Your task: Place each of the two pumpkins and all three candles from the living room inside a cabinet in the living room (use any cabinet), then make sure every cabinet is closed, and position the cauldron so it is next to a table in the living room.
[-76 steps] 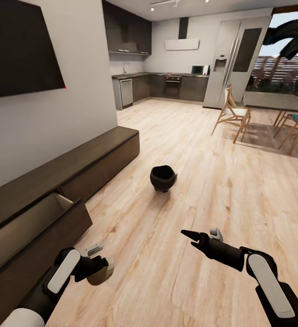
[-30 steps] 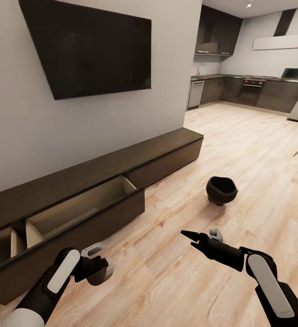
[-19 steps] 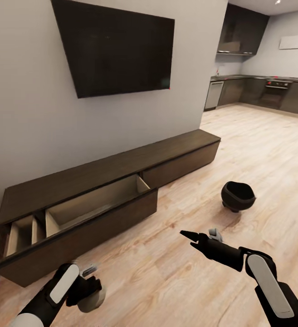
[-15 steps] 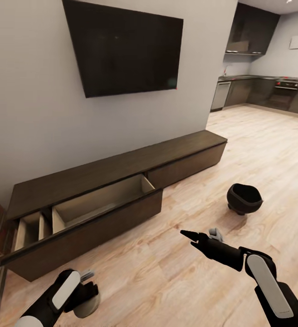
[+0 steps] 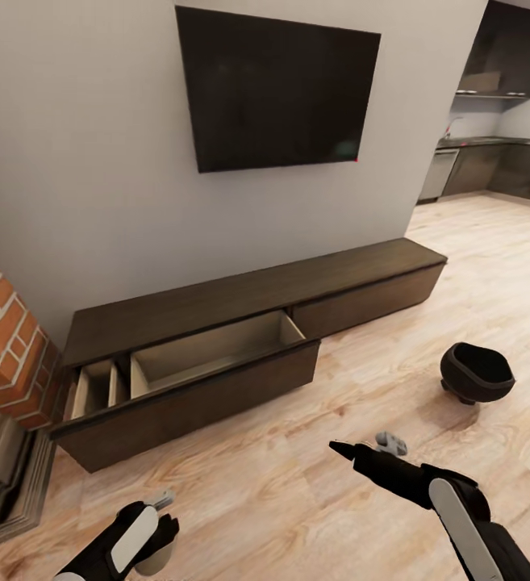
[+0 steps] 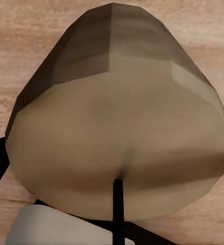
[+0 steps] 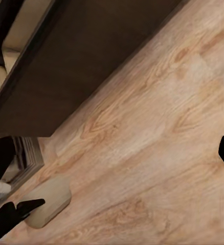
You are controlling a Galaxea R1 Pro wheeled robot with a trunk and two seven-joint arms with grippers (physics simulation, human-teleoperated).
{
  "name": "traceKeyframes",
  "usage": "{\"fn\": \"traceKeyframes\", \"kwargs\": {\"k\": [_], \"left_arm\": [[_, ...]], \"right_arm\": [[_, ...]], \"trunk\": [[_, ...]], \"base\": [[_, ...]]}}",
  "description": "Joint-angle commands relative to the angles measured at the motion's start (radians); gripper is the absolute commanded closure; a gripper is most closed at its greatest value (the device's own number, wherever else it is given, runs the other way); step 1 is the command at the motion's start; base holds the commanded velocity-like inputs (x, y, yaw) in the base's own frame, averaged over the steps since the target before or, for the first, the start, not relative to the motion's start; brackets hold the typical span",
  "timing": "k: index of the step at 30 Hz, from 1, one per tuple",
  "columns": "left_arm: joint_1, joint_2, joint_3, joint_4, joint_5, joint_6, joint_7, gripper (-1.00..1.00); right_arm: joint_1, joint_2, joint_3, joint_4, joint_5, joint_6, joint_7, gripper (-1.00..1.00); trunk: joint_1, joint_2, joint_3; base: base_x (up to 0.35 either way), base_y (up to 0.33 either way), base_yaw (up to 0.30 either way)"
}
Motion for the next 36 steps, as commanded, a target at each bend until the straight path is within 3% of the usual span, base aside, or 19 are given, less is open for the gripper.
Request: {"fn": "traceKeyframes", "kwargs": {"k": [1,3,5,8,12,18,28,32,36], "left_arm": [[-0.001,0.001,-0.008,-0.002,0.009,0.0,0.008,1.0],[0.0,-0.002,-0.008,0.011,0.009,-0.008,0.007,1.0],[-0.001,-0.005,-0.009,0.071,0.008,-0.063,0.007,1.0],[-0.001,-0.006,-0.009,0.12,0.009,-0.139,0.007,1.0],[0.002,-0.006,-0.008,0.135,0.01,-0.174,0.007,1.0],[0.005,-0.005,-0.007,0.146,0.018,-0.25,0.008,1.0],[0.005,-0.006,-0.007,0.187,0.023,-0.33,0.007,1.0],[0.004,-0.006,-0.007,0.189,0.024,-0.388,0.006,1.0],[0.004,-0.006,-0.007,0.194,0.024,-0.404,0.006,1.0]], "right_arm": [[0.001,-0.001,0.015,0.021,0.019,-0.013,0.011,-1.0],[0.002,-0.001,0.053,0.085,0.049,-0.051,0.019,-1.0],[0.003,-0.001,0.101,0.179,0.086,-0.146,0.023,-1.0],[0.003,-0.001,0.155,0.26,0.105,-0.241,0.024,-1.0],[0.003,-0.001,0.201,0.33,0.111,-0.303,0.022,-1.0],[0.003,-0.001,0.212,0.401,0.112,-0.455,0.024,-1.0],[0.003,0.001,0.216,0.423,0.115,-0.552,0.018,-1.0],[0.003,0.005,0.216,0.425,0.154,-0.572,0.012,-1.0],[0.003,0.033,0.216,0.425,0.187,-0.575,0.011,-1.0]], "trunk": [[0.0,0.0,-0.001],[0.0,0.0,0.0],[0.0,0.0,0.0],[0.0,0.0,0.0],[0.0,0.0,0.0],[0.0,0.0,0.0],[0.0,0.0,-0.001],[0.0,0.0,-0.002],[0.0,0.0,-0.003]], "base": [[0.0,0.0,0.136],[0.0,0.0,0.071],[0.0,0.0,0.023],[0.0,0.0,0.008],[0.0,0.0,0.002],[0.0,0.0,0.0],[0.0,0.0,0.171],[0.0,0.0,0.279],[0.0,0.0,0.282]]}}
